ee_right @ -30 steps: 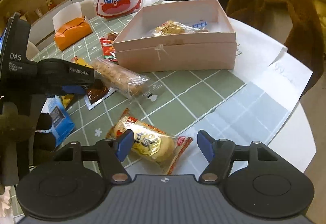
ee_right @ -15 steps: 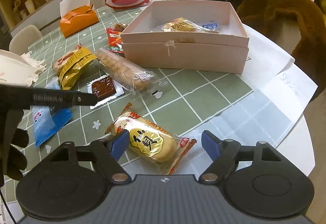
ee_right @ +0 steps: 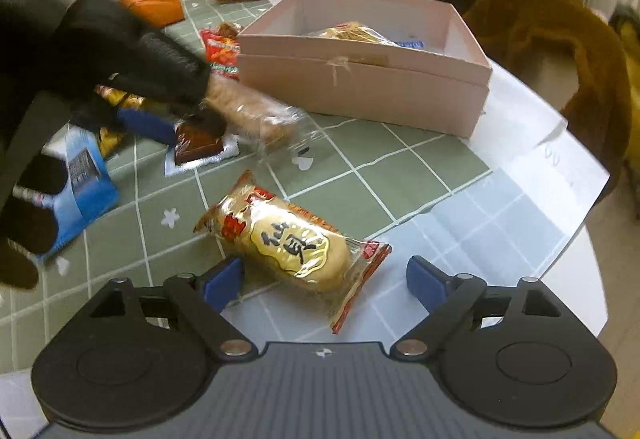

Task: Organize snacks
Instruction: 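Grasp chocolate square packet with left tool while right tool approaches yellow rice-cracker packet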

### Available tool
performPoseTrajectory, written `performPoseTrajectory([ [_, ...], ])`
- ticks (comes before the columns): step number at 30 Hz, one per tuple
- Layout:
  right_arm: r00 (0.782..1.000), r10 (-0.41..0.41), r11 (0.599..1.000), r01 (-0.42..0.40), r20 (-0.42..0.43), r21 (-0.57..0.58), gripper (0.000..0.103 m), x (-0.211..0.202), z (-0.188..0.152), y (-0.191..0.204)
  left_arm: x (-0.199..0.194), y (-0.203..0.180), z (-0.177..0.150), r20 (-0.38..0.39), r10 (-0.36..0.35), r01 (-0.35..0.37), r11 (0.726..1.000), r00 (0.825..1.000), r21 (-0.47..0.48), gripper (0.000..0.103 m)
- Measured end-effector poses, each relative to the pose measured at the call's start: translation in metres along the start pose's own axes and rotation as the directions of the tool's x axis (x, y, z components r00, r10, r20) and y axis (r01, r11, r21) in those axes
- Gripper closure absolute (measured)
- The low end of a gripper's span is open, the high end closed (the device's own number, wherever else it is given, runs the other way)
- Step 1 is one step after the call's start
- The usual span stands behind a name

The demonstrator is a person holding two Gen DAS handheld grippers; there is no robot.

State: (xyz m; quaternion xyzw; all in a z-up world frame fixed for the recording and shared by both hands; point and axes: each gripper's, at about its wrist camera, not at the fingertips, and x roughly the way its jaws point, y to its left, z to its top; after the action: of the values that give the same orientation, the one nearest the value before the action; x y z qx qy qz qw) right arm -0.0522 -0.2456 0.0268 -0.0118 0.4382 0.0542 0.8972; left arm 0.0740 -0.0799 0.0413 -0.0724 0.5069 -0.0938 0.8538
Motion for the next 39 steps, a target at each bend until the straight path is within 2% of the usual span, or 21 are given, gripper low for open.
performPoseTrajectory([
  [6, 1.000, 0.003, 1.000, -0.003, -0.005, 0.016, 0.013, -0.002, 0.001, -0.007, 0.004, -0.007, -0.007, 0.059, 0.035, -0.042, 0.993, 0.998, 0.115, 0.046],
  [8, 1.000, 0.004, 0.999, -0.004, 0.007, 0.037, 0.013, -0.006, 0.003, -0.013, 0.002, -0.007, -0.013, 0.079, 0.036, -0.048, 0.986, 0.996, 0.160, 0.050],
  [10, 1.000, 0.006, 0.998, -0.007, 0.023, 0.065, 0.013, -0.012, 0.004, -0.021, -0.003, 0.000, -0.021, 0.096, -0.003, -0.016, 0.981, 0.995, 0.192, 0.053],
  [14, 1.000, 0.002, 0.996, -0.005, 0.030, 0.090, 0.013, -0.018, 0.011, -0.031, -0.013, 0.016, -0.032, 0.093, -0.074, 0.056, 0.982, 0.993, 0.182, 0.060],
  [22, 1.000, -0.011, 0.999, 0.009, 0.026, 0.053, 0.013, -0.010, 0.019, -0.033, -0.032, 0.028, -0.056, 0.029, -0.173, 0.163, 0.963, 0.984, 0.216, 0.060],
  [28, 0.999, 0.030, 0.999, -0.031, 0.017, 0.025, 0.013, -0.010, 0.020, -0.026, -0.033, 0.020, -0.058, 0.023, -0.142, 0.133, 0.963, 0.990, 0.233, 0.060],
  [32, 0.999, 0.030, 1.000, -0.030, 0.035, 0.004, 0.013, -0.011, 0.022, -0.027, -0.030, 0.015, -0.057, 0.023, -0.127, 0.117, 0.959, 0.992, 0.257, 0.060],
  [34, 1.000, 0.027, 1.000, -0.027, 0.013, -0.005, 0.013, -0.005, 0.023, -0.029, -0.030, 0.014, -0.057, 0.024, -0.128, 0.117, 0.959, 0.992, 0.258, 0.060],
  [37, 0.999, 0.041, 0.998, -0.041, 0.000, 0.044, 0.013, -0.003, 0.023, -0.034, -0.030, 0.015, -0.057, 0.025, -0.131, 0.121, 0.960, 0.991, 0.253, 0.060],
  [39, 0.997, 0.082, 0.996, -0.081, -0.013, 0.035, 0.013, -0.004, 0.020, -0.029, -0.030, 0.016, -0.057, 0.024, -0.133, 0.123, 0.961, 0.991, 0.247, 0.060],
])
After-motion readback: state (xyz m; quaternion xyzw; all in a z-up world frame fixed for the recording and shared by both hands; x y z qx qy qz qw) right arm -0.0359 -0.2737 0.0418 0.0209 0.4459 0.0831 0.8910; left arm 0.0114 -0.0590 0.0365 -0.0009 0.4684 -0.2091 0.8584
